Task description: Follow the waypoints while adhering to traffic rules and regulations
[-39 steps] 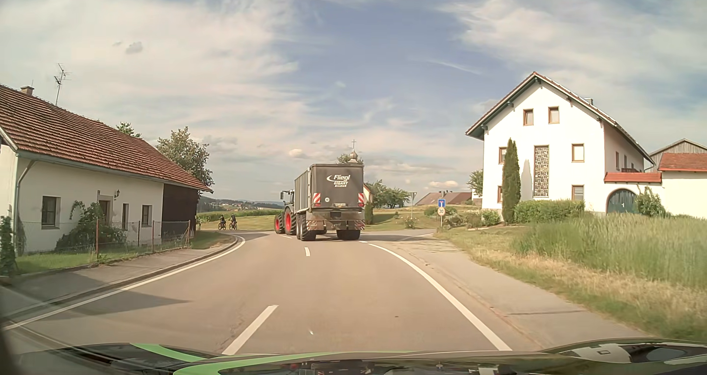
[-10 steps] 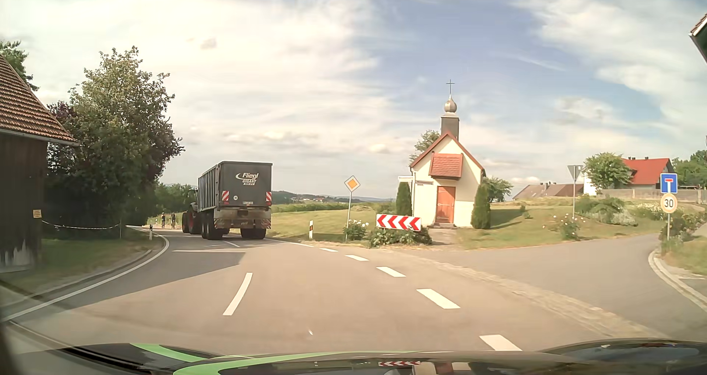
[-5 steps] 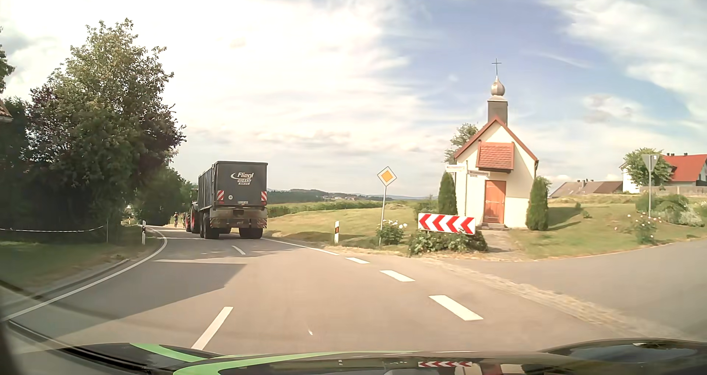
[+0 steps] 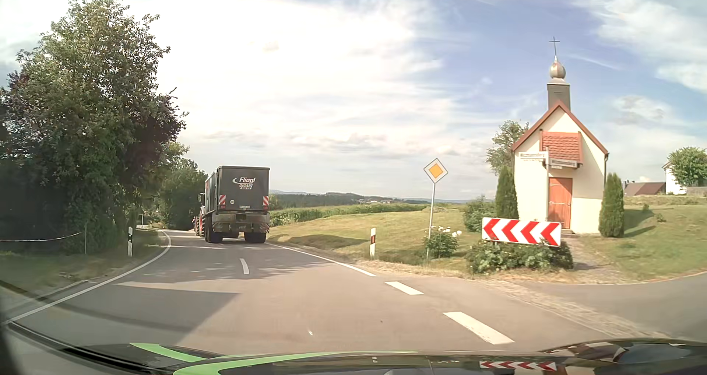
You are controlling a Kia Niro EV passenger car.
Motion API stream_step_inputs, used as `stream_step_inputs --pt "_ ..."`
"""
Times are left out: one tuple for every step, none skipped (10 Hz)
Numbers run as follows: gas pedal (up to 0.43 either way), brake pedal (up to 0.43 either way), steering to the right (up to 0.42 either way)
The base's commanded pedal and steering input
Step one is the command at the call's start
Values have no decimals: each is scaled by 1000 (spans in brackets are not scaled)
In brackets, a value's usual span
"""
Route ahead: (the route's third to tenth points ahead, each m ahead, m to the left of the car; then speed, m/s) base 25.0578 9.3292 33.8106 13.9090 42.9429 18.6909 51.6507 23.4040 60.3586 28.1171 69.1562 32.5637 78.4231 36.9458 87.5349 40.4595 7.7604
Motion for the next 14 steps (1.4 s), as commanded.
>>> stream_step_inputs --pt "67 0 -105" --pt "67 0 -106" --pt "67 0 -106" --pt "39 0 -106" --pt "0 0 -106" --pt "0 0 -105" --pt "0 0 -104" --pt "0 0 -103" --pt "0 0 -102" --pt "0 0 -98" --pt "0 0 -96" --pt "0 0 -96" --pt "0 0 -96" --pt "0 0 -96"
